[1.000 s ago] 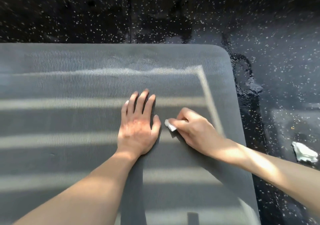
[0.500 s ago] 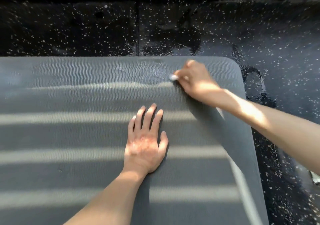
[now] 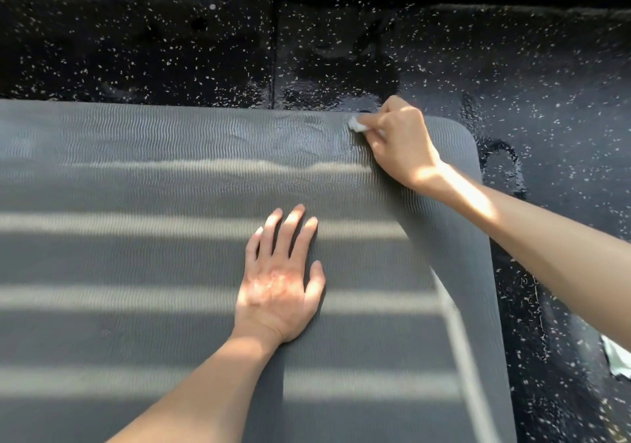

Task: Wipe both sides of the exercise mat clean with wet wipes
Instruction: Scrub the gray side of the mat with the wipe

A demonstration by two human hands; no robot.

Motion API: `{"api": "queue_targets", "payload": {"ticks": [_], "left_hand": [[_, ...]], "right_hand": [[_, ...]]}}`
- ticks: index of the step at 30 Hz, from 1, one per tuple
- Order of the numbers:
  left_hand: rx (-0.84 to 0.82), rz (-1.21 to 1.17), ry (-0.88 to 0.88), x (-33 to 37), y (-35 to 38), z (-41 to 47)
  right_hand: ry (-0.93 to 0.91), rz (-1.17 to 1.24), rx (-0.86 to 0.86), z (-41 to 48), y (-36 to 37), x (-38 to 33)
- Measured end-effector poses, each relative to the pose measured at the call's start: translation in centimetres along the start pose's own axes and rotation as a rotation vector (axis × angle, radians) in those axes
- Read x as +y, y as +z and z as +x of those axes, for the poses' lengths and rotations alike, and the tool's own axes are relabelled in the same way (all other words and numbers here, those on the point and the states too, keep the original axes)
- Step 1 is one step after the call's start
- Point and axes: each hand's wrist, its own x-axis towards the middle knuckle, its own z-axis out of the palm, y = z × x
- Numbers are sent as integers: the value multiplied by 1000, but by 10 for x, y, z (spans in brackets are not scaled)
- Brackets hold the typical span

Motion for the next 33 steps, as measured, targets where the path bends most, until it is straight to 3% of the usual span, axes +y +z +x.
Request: {"api": "queue_targets", "payload": {"ticks": [7,11,17,20,23,28,33], "left_hand": [[35,-20,7,0,1,0],[43,-24,7,0,1,1],[51,-22,0,1,2,0],[39,-18,-5,0,3,0],[43,-32,-11,0,2,-3],[45,-50,-9,0,3,-3],[66,-58,-7,-1,4,-1]], "right_hand": [[52,36,92,3,-5,16],[-62,30,22,-34,1,15],[-45,-18,93,2,1,24],[-112,28,98,-48,2,19],[-169,55,-6,-79,-2,15],[-63,16,107,-40,4,10],[-208,70,-65,-141,4,-10]]}}
